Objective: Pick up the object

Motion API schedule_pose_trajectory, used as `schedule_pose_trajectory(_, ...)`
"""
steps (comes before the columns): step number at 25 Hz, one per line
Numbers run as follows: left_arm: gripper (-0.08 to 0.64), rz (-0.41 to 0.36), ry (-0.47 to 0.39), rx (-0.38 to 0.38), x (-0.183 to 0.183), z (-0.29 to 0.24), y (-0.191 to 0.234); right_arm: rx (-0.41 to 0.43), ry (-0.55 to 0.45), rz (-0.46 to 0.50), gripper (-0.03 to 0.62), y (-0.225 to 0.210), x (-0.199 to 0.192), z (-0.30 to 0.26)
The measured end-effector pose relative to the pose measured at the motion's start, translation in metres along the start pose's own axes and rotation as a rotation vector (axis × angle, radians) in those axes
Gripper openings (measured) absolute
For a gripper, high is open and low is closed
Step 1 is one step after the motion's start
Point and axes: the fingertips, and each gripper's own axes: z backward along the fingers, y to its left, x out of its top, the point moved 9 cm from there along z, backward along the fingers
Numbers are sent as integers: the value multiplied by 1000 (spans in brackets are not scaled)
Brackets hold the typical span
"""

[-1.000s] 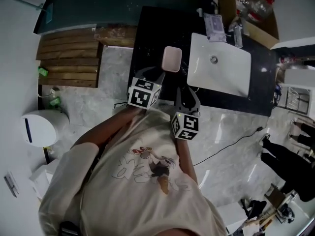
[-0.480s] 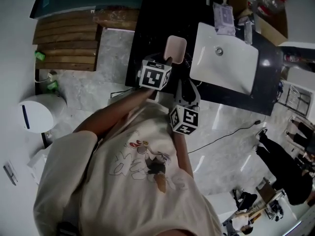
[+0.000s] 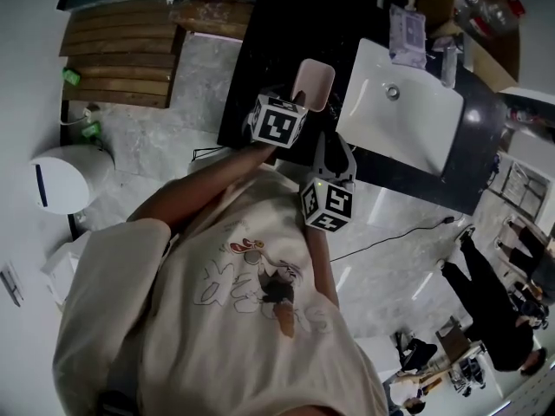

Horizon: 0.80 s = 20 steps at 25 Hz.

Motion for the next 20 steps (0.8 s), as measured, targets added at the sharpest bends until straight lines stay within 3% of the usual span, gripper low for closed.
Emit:
schedule_pose_trajectory(11,58,-28,52,76,0,-21,2,26,11,7,78,-10,9,-18)
schedule_pose_trajectory(20,38,-38,32,50,-1,-17,6,16,0,2,69,-8,12,-20)
